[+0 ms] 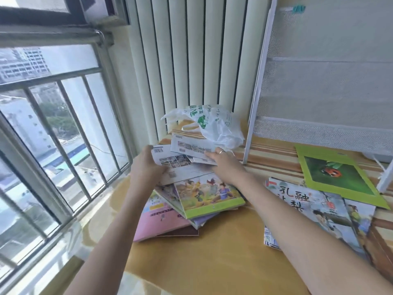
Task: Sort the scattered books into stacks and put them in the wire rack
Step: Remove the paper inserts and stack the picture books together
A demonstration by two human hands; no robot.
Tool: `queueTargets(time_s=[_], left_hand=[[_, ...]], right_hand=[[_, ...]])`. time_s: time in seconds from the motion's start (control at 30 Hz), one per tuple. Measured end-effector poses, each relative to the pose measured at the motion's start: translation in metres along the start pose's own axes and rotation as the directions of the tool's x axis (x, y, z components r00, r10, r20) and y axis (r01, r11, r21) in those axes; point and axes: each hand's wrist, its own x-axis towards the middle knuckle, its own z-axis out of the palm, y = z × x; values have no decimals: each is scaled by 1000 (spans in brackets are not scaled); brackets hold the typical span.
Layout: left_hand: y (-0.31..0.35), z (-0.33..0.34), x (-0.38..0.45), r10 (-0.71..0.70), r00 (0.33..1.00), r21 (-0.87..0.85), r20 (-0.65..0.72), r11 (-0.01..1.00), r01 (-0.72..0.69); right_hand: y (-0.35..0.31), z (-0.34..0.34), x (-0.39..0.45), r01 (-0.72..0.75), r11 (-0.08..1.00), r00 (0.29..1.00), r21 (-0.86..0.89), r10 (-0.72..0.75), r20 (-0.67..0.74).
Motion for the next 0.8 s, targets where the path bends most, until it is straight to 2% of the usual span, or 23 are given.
queueTargets(time_s=[0.07,0.1,0.17,0.2,0.27,0.3,0.33,0.4,0.47,0.6,0.7,0.73,0.8], left_hand=[[5,-4,-4,45,997,29,-61,999,-44],[8,-5,-6,46,996,-14,-71,999,-47],[13,-5,-5,-23,999,-234,-28,972,16],[14,-5,-4,-81,997,-367,19,926,82],[14,-7,-3,-135,984,-531,114,829,175],[13,-8,-6,-90,986,-539,140,829,152],[9,-8,-9,-8,989,-501,147,861,81],[-1,-9,-17,177,977,-272,123,952,-138],[-8,-6,-22,278,958,-87,78,959,-271],[-10,1,-13,354,923,-34,-151,931,-362],[-7,1,-1,476,828,193,-296,879,-436],[-4,1,1,510,803,240,-309,859,-452],[4,-1,2,524,825,172,-212,851,-496]], right_hand=[[-6,-1,-2,42,999,995,-13,-43,-87],[-9,-2,-4,77,997,985,-20,-79,-154],[-12,-4,-11,183,983,939,4,-174,-296],[-14,-4,-16,245,969,918,32,-222,-328],[-17,-3,-26,333,941,899,61,-297,-323],[-18,-2,-30,346,935,898,72,-309,-313],[-18,0,-34,347,933,898,93,-302,-319],[-17,2,-37,339,927,894,157,-266,-361],[-17,1,-41,346,922,888,175,-261,-378],[-20,-5,-50,374,915,867,154,-286,-407],[-20,-14,-57,380,913,856,149,-286,-431],[-20,-18,-60,380,910,855,166,-278,-437],[-20,-23,-63,386,900,855,204,-266,-445]])
